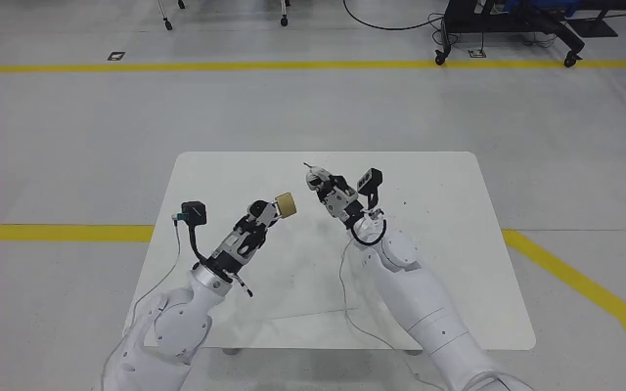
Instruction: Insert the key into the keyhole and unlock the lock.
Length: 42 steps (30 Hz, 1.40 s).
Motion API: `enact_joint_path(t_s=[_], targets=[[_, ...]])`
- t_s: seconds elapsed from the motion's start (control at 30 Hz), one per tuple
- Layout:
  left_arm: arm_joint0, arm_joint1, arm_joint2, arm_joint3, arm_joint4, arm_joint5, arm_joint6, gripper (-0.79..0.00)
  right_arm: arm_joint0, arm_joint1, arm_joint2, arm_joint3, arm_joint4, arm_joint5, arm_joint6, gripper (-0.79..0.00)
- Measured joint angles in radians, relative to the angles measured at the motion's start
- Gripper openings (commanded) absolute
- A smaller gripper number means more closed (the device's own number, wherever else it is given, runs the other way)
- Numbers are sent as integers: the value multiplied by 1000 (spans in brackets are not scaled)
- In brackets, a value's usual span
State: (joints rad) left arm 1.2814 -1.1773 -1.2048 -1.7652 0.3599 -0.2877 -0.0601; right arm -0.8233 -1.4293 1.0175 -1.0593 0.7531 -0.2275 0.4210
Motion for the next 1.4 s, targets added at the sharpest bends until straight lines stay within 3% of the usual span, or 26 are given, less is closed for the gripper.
enact_joint_path(t_s=[0.2,0.33,0.57,1.03,1.4], targets=[[-25,-11,5,19,41,64,61,-785,-10,-4,-23,-17,-86,45,-26,-785],[-29,-19,32,25,154,133,128,-785,-15,-8,-43,-28,-146,55,-38,-785],[-43,-33,75,46,230,203,139,-785,-24,-17,-54,-36,-183,60,-45,-785],[-42,-44,77,55,282,208,99,-785,-19,-32,-35,-22,-190,49,-63,-785],[-39,-51,42,48,225,191,83,-785,-24,-40,-25,-22,-210,54,-61,-785]])
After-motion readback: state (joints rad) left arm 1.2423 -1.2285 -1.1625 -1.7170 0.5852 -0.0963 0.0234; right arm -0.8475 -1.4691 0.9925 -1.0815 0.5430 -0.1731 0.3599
